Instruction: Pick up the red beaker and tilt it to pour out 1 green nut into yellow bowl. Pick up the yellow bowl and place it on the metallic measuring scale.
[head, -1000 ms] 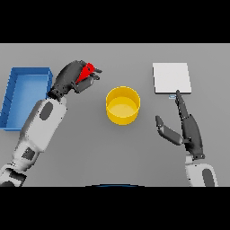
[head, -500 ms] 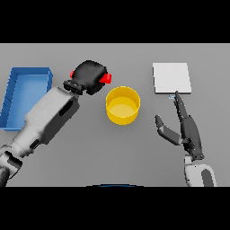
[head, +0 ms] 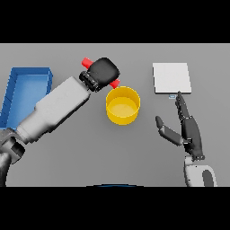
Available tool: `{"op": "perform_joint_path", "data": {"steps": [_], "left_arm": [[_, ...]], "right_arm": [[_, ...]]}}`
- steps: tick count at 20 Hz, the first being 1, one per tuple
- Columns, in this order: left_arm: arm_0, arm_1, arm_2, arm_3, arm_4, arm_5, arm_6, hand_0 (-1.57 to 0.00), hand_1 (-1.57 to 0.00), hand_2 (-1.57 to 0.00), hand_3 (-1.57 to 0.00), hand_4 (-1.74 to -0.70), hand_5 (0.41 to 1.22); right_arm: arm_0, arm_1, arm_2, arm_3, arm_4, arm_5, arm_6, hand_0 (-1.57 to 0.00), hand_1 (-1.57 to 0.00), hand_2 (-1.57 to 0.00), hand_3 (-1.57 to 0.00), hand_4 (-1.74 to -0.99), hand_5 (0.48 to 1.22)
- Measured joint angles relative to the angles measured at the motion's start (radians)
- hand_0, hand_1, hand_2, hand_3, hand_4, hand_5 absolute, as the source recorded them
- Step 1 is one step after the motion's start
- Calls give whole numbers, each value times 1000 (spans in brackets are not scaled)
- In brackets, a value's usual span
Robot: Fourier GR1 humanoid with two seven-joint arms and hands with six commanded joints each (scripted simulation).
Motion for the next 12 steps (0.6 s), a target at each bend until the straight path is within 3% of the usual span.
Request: {"op": "perform_joint_path", "data": {"steps": [2,7,12], "left_arm": [[-30,0,-42,25,-42,-3,-34,-1571,-1571,-1571,-1499,-1730,1220],[-106,-2,-151,69,-154,5,-99,-1571,-1571,-1571,-1547,-1737,1221],[-152,-11,-252,94,-251,14,-149,-1571,-1571,-1571,-1563,-1736,1221]], "right_arm": [[12,1,9,8,21,-7,-33,1,1,1,1,-1213,591],[4,19,19,12,51,-36,-33,1,1,1,1,-1160,569],[-10,4,-3,11,16,-20,-35,1,1,1,1,-1130,565]]}}
